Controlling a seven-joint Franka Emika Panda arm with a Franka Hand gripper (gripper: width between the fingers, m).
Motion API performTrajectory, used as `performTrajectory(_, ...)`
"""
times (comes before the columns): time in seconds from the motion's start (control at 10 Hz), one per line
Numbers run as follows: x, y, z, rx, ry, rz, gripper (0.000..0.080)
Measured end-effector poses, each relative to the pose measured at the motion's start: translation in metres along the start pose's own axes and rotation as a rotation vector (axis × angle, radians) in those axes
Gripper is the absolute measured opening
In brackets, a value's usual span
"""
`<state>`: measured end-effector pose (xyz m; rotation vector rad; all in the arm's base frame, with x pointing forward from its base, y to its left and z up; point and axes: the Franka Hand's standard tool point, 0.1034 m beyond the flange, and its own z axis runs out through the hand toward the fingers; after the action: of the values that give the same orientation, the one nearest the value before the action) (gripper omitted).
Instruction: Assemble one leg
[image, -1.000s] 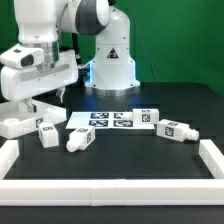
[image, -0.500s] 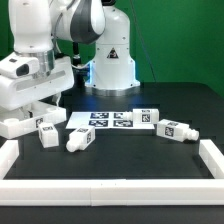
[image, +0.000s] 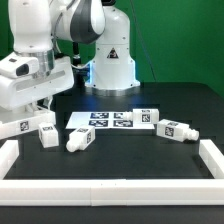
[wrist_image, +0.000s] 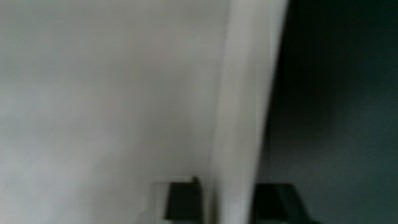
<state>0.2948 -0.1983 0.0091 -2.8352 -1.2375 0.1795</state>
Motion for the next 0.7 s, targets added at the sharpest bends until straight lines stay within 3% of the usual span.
performTrajectory(0.1,0.002,0.001,-0.001,-0.005,0.002,0.001,0.0058)
performTrajectory(0.3,0.028,-0.015,-0.021,-0.035,0.022,-0.010,0.0057)
performTrajectory(0.5,0.048,-0.008,-0.060,-0.106,0.050,-0.077,0.0057)
performTrajectory(0.6,0.068,-0.004,-0.082,-0.154,0.053,-0.136,0.0057)
performTrajectory(0.7,0.085,-0.003,-0.091,-0.175,0.037,-0.188,0.0057)
